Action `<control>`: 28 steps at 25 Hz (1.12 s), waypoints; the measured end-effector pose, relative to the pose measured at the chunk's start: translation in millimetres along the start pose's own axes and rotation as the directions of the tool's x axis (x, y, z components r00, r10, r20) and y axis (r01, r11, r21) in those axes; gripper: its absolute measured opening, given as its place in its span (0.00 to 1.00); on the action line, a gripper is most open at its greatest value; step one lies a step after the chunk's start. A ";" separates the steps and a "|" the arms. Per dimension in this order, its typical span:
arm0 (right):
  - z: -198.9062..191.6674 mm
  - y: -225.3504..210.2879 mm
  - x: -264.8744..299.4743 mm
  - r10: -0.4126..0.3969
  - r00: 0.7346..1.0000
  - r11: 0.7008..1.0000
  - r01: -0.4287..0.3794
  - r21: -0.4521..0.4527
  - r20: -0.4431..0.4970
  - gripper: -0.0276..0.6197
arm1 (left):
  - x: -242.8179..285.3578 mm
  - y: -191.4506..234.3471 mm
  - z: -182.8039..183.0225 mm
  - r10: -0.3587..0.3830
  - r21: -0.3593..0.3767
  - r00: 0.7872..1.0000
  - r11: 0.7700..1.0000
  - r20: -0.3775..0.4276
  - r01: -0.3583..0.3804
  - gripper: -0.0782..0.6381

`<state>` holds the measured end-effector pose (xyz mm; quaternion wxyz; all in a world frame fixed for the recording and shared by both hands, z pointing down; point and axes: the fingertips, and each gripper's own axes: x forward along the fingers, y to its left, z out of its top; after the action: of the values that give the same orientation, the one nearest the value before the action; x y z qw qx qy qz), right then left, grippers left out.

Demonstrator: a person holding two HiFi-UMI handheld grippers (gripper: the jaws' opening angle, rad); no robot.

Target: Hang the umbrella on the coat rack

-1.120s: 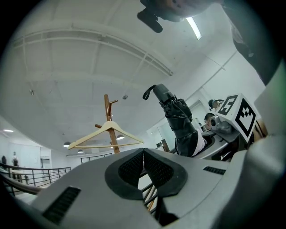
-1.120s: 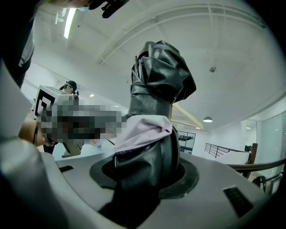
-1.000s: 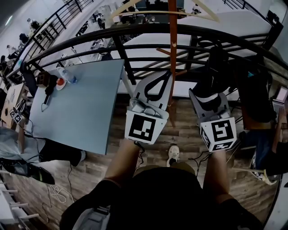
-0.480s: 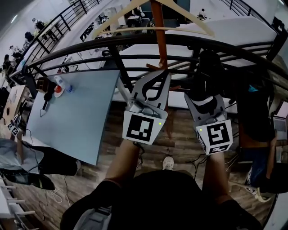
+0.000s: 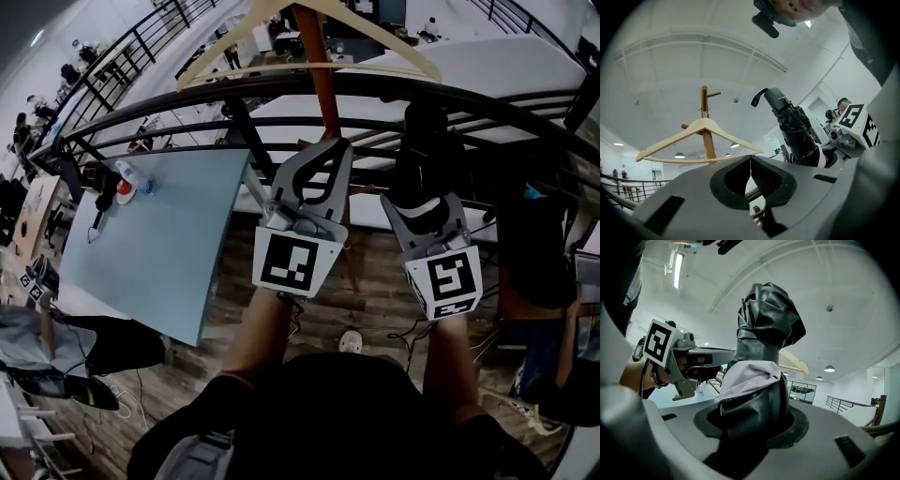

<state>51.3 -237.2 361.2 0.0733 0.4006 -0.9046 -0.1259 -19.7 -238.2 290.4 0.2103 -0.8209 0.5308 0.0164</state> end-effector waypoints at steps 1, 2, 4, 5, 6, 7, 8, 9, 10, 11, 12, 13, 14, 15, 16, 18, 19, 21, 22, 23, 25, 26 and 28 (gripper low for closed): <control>-1.1 -0.4 0.6 0.003 1.000 1.000 -0.003 -0.002 0.000 0.39 | 1.1 -0.4 -0.6 0.002 0.000 1.000 1.000 0.001 -0.002 0.13; -1.8 -0.8 1.0 0.005 1.000 1.000 -0.005 -0.004 -0.001 0.39 | 2.0 -0.6 -0.8 0.004 0.000 1.000 1.000 0.001 -0.004 0.13; -1.9 -1.6 1.3 0.009 1.000 1.000 -0.009 -0.007 0.000 0.39 | 3.5 -0.8 0.1 0.008 0.003 1.000 1.000 0.003 -0.008 0.13; -1.5 -1.7 1.4 0.012 1.000 1.000 -0.012 -0.008 0.001 0.39 | 3.8 -0.8 1.0 0.010 0.004 1.000 1.000 0.005 -0.010 0.13; -1.1 -1.7 1.5 0.014 1.000 1.000 -0.014 -0.009 0.002 0.39 | 3.9 -0.7 1.9 0.011 0.005 1.000 1.000 0.006 -0.011 0.13; -0.7 -1.6 1.6 0.017 1.000 1.000 -0.017 -0.011 0.004 0.39 | 3.8 -0.5 2.7 0.013 0.007 1.000 1.000 0.007 -0.013 0.13; -0.3 -1.6 1.8 0.018 1.000 1.000 -0.018 -0.012 0.005 0.39 | 3.9 -0.2 3.6 0.014 0.010 1.000 1.000 0.008 -0.014 0.13; -0.2 -1.7 1.9 0.020 1.000 1.000 -0.020 -0.012 0.006 0.39 | 4.0 0.0 4.4 0.016 0.012 1.000 1.000 0.009 -0.016 0.13; -0.1 -1.8 2.1 0.021 1.000 1.000 -0.021 -0.012 0.006 0.39 | 4.2 0.1 4.9 0.017 0.013 1.000 1.000 0.010 -0.018 0.13; 0.1 -1.8 2.5 0.023 1.000 1.000 -0.023 -0.012 0.008 0.39 | 4.2 0.1 5.2 0.020 0.013 1.000 1.000 0.010 -0.020 0.13; 0.4 -1.8 3.0 0.026 1.000 1.000 -0.025 -0.012 0.010 0.39 | 4.0 0.0 5.3 0.022 0.015 1.000 1.000 0.009 -0.022 0.13; 0.7 -1.7 3.4 0.028 1.000 1.000 -0.028 -0.013 0.013 0.39 | 3.8 0.0 5.5 0.023 0.018 1.000 1.000 0.007 -0.023 0.13; 1.1 -1.5 3.8 0.031 0.999 0.999 -0.031 -0.013 0.016 0.39 | 3.6 0.0 6.0 0.025 0.021 1.000 0.999 0.007 -0.025 0.13; 1.7 -1.2 3.9 0.034 0.999 0.999 -0.034 -0.014 0.018 0.39 | 3.4 0.0 6.7 0.026 0.023 1.000 0.999 0.007 -0.026 0.13; 2.4 -0.8 3.9 0.037 0.999 0.999 -0.037 -0.015 0.020 0.39 | 3.2 0.0 7.8 0.027 0.025 1.000 0.999 0.006 -0.027 0.13; 3.3 0.1 4.3 0.040 0.999 0.999 -0.040 -0.018 0.020 0.39 | 2.3 1.0 10.7 0.027 0.029 1.000 0.999 0.007 -0.028 0.13; 3.3 0.9 5.4 0.040 0.999 0.999 -0.040 -0.019 0.017 0.39 | 2.1 2.5 12.1 0.027 0.031 1.000 0.999 0.009 -0.027 0.13; 5.8 2.6 12.1 0.039 0.999 0.999 -0.038 -0.019 0.018 0.39 | 3.2 9.6 13.1 0.023 0.033 1.000 0.999 0.013 -0.024 0.13; 8.4 2.9 17.7 0.036 0.999 0.999 -0.036 -0.020 0.021 0.39 | 5.0 14.8 12.8 0.020 0.035 1.000 0.999 0.016 -0.021 0.13; 11.0 2.8 23.7 0.033 0.999 0.999 -0.032 -0.021 0.024 0.39 | 7.2 20.3 12.5 0.017 0.036 1.000 0.999 0.020 -0.018 0.13; 15.6 2.4 33.4 0.026 0.999 0.999 -0.025 -0.022 0.022 0.39 | 10.6 29.8 13.2 0.010 0.035 1.000 0.999 0.027 -0.011 0.13; 18.2 2.8 36.9 0.024 0.999 0.999 -0.024 -0.022 0.022 0.39 | 11.5 33.7 14.4 0.006 0.034 1.000 0.999 0.030 -0.007 0.13; 24.8 3.0 43.2 0.019 0.999 1.000 -0.019 -0.025 0.025 0.39 | 13.3 41.4 17.3 -0.002 0.033 0.999 0.999 0.035 0.001 0.13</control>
<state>14.4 -263.2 339.7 0.0680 0.3893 -0.9076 -0.1416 -46.8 -257.9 257.7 0.2332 -0.8172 0.5266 0.0220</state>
